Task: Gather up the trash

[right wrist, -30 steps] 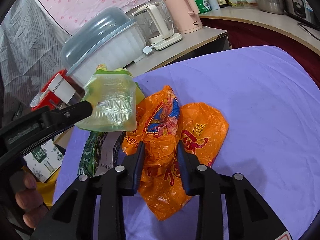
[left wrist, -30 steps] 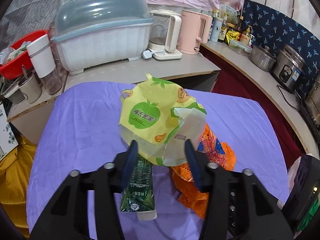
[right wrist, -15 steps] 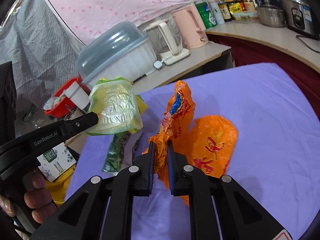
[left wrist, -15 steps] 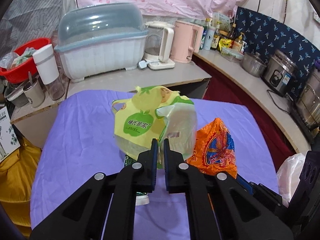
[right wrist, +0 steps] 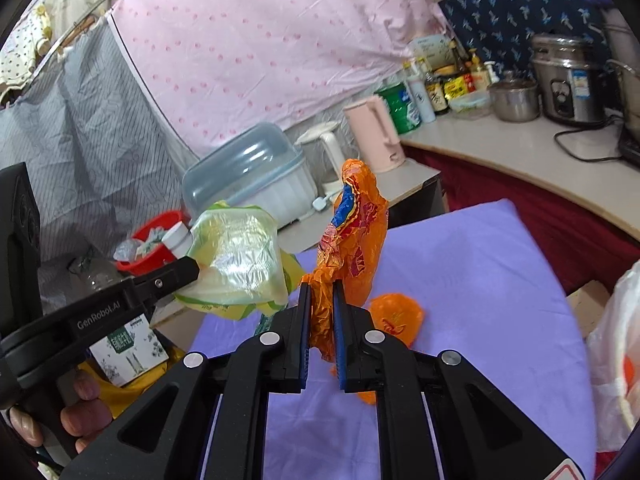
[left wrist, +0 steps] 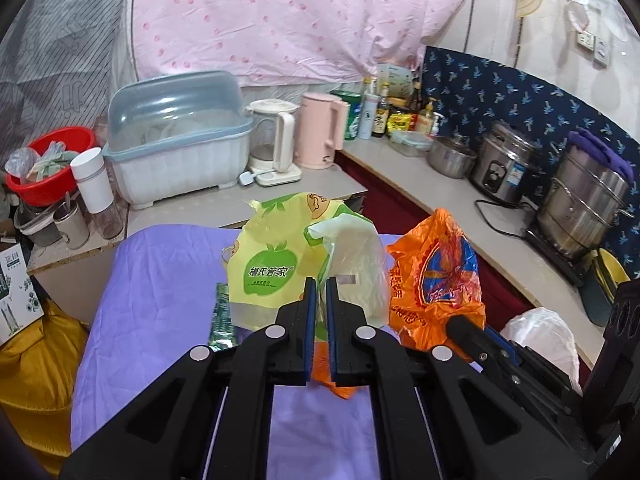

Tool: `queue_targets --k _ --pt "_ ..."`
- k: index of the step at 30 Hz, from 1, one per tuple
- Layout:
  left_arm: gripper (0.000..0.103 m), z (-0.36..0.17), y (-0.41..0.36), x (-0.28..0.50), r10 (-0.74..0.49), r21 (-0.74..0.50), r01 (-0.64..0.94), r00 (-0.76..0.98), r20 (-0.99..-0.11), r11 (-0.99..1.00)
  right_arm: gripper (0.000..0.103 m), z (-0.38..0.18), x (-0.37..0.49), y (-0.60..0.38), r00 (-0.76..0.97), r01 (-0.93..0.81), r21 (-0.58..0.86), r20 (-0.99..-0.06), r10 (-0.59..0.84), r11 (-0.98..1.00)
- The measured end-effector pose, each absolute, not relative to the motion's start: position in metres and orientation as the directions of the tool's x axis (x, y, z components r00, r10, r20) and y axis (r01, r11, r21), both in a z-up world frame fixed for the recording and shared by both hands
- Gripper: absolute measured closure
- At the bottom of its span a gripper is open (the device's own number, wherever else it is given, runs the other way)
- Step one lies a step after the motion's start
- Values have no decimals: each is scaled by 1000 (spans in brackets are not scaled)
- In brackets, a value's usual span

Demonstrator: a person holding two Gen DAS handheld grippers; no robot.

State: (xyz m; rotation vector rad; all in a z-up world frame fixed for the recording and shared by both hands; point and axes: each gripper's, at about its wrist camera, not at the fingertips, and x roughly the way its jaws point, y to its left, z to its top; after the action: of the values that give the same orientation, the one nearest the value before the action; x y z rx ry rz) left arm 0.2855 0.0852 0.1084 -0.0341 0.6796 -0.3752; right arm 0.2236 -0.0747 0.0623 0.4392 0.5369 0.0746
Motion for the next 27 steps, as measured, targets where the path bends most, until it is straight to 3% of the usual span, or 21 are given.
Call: queue_targets --k 13,27 --pt "98 132 -6 204 -474 -140 494 659 -584 858 93 84 132 -157 897 180 415 -441 25 892" --pt "102 113 -121 146 -547 -99 640 555 -627 762 93 55 38 -267 867 390 445 -472 -159 806"
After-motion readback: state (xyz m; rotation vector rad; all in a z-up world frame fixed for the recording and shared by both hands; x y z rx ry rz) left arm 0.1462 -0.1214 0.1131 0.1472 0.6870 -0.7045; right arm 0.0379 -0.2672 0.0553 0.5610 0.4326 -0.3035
